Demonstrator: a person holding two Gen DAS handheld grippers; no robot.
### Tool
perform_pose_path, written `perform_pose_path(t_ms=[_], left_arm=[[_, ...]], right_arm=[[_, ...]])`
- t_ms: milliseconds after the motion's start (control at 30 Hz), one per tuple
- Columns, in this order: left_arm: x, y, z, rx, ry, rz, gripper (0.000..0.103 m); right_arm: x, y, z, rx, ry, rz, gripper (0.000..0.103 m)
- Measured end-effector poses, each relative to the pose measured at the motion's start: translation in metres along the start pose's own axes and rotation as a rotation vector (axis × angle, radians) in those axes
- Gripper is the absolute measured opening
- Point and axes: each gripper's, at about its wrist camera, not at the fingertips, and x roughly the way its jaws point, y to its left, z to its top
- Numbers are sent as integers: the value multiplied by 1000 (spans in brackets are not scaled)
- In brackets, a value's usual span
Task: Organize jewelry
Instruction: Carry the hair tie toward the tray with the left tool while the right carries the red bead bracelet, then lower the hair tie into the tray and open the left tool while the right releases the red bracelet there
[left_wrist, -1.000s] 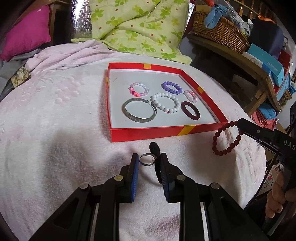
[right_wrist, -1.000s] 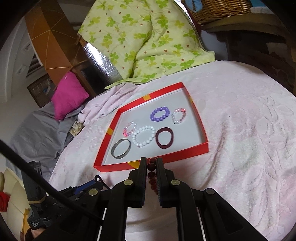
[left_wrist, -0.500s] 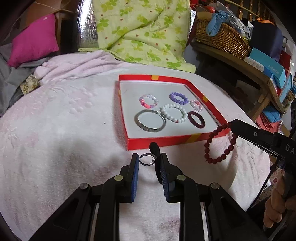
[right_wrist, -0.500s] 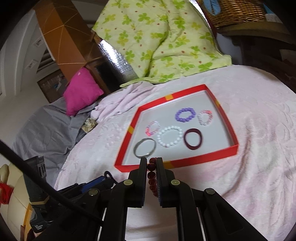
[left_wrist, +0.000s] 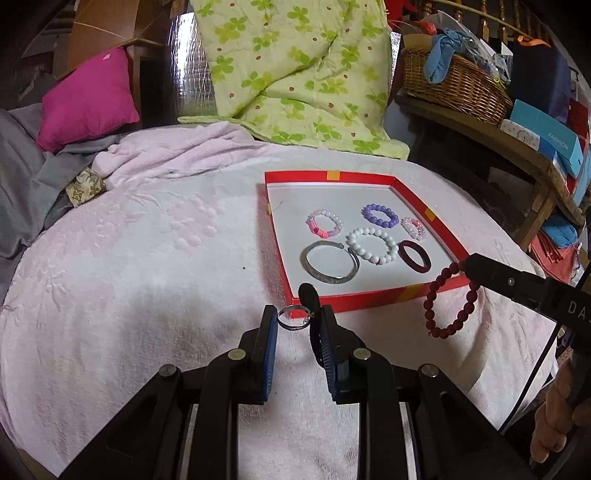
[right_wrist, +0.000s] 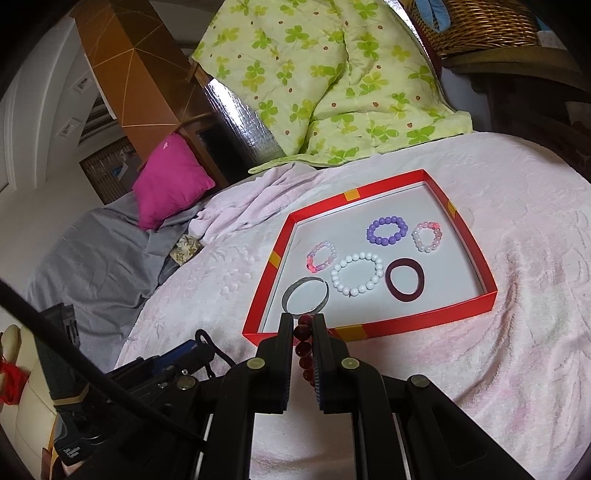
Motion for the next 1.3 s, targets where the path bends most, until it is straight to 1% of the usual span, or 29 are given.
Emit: perform_pose_path(t_ms=[200, 567, 833, 933, 1000, 1133, 1200, 1300], left_arm=[[-3, -2, 3, 4, -22, 5, 24], [-2, -10, 6, 14, -28, 0, 24], [1, -23, 13, 48, -34, 7, 24], [0, -27, 26, 37, -30, -31, 24], [-1, -31, 38, 39, -35, -56, 24], [-1, -40, 73, 52, -75, -95, 24], [4, -46, 87, 56, -97, -118, 24], [18, -52, 89, 53, -101, -125, 24]], right_arm=[[-3, 2, 2, -3, -18, 0, 11], [-14, -14, 9, 25, -46, -26, 11], [-28, -28, 25, 54, -94, -49, 11], [-33, -34, 38, 45, -127, -75, 11], [-33, -41, 47, 55, -133, -81, 11], [-27, -59, 71, 72, -135, -114, 11], [-22, -68, 80, 98, -136, -114, 11], [-7, -77, 85, 129, -113, -119, 11]])
